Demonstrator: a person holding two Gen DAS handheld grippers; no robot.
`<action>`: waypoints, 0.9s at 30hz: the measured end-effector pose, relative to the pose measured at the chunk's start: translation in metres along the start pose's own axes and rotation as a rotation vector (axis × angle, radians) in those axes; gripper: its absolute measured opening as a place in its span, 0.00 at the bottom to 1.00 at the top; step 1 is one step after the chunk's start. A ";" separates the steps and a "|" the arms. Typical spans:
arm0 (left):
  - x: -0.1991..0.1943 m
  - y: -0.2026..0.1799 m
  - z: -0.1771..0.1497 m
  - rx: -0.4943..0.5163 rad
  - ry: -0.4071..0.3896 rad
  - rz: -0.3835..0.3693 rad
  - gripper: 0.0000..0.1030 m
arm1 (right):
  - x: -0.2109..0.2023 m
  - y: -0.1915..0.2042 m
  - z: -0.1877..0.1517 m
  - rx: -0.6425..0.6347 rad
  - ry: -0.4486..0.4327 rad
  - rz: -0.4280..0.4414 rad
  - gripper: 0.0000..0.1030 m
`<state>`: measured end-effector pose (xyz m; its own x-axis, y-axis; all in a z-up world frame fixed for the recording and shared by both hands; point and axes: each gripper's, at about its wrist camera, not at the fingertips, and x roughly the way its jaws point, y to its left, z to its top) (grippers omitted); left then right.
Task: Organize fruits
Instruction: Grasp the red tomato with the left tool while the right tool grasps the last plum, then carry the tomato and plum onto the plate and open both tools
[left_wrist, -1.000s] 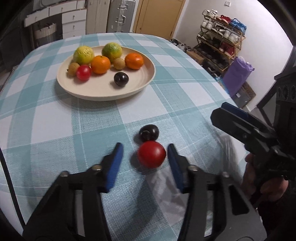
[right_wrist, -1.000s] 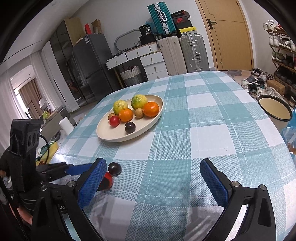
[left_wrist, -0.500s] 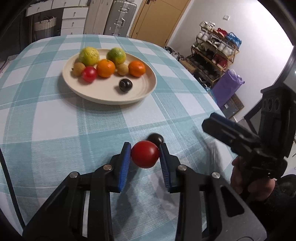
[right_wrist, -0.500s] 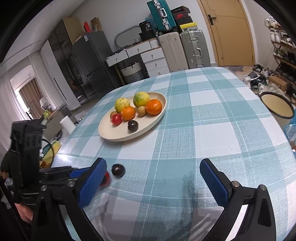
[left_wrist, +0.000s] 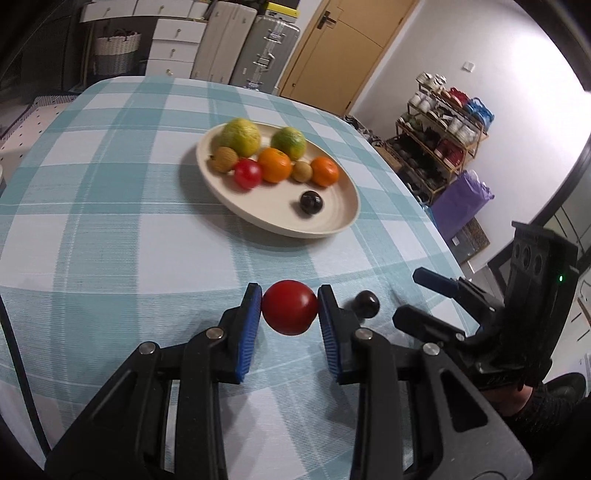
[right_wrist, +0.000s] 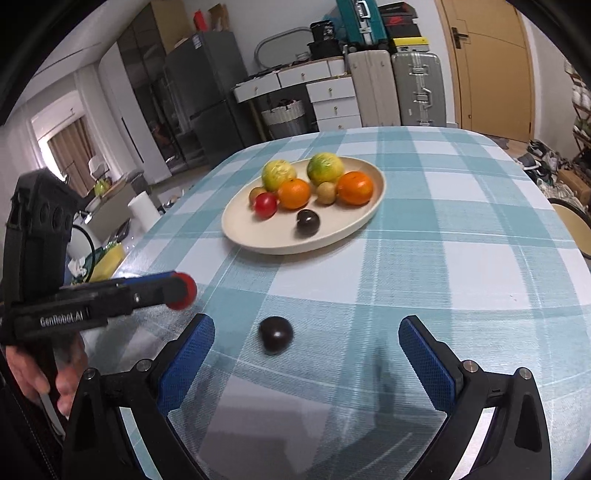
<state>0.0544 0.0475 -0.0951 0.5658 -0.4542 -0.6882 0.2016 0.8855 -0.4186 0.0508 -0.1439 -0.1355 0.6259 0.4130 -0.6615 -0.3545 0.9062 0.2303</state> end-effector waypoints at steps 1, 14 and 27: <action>-0.001 0.003 0.000 -0.006 -0.002 0.001 0.27 | 0.002 0.003 0.000 -0.007 0.006 0.001 0.99; -0.003 0.023 0.001 -0.041 -0.007 -0.005 0.27 | 0.031 0.024 0.002 -0.089 0.088 -0.067 0.53; -0.002 0.022 0.021 -0.035 -0.019 0.016 0.27 | 0.033 0.024 0.005 -0.073 0.090 -0.029 0.24</action>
<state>0.0746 0.0701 -0.0907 0.5836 -0.4380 -0.6838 0.1650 0.8884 -0.4283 0.0664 -0.1075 -0.1485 0.5731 0.3739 -0.7292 -0.3891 0.9073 0.1594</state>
